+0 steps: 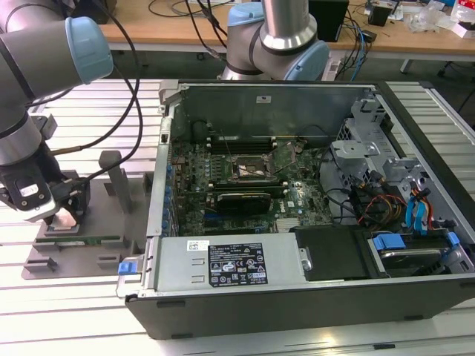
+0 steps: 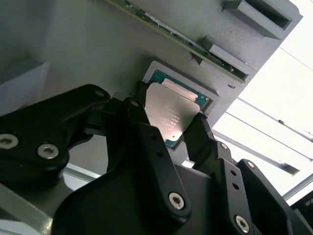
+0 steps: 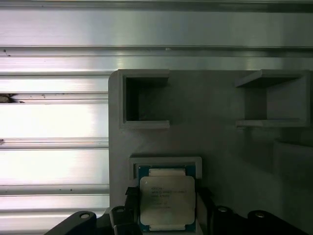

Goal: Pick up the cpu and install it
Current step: 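Pick up the cpu and move it towards the insertion slot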

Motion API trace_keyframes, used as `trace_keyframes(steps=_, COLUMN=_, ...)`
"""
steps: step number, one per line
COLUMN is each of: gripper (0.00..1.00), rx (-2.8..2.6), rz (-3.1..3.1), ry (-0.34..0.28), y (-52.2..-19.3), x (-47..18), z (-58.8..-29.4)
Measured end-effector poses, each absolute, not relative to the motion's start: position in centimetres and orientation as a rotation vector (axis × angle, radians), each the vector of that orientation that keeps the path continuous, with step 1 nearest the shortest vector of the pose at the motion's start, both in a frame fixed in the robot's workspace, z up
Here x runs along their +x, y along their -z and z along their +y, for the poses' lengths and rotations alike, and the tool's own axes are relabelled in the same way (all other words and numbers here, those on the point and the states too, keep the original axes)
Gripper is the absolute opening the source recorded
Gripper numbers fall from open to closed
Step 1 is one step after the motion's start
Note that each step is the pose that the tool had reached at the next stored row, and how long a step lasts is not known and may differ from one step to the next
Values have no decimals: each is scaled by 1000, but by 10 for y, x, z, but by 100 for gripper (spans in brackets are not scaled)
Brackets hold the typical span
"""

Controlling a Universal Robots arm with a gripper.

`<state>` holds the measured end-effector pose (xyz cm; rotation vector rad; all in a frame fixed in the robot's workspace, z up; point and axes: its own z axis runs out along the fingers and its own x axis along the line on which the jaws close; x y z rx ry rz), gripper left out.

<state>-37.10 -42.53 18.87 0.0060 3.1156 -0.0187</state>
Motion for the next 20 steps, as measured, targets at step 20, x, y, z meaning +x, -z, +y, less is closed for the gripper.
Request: trace_keyframes(steps=20, gripper=55, rx=6, rz=3116, ry=19, y=-188, x=-371, z=-425)
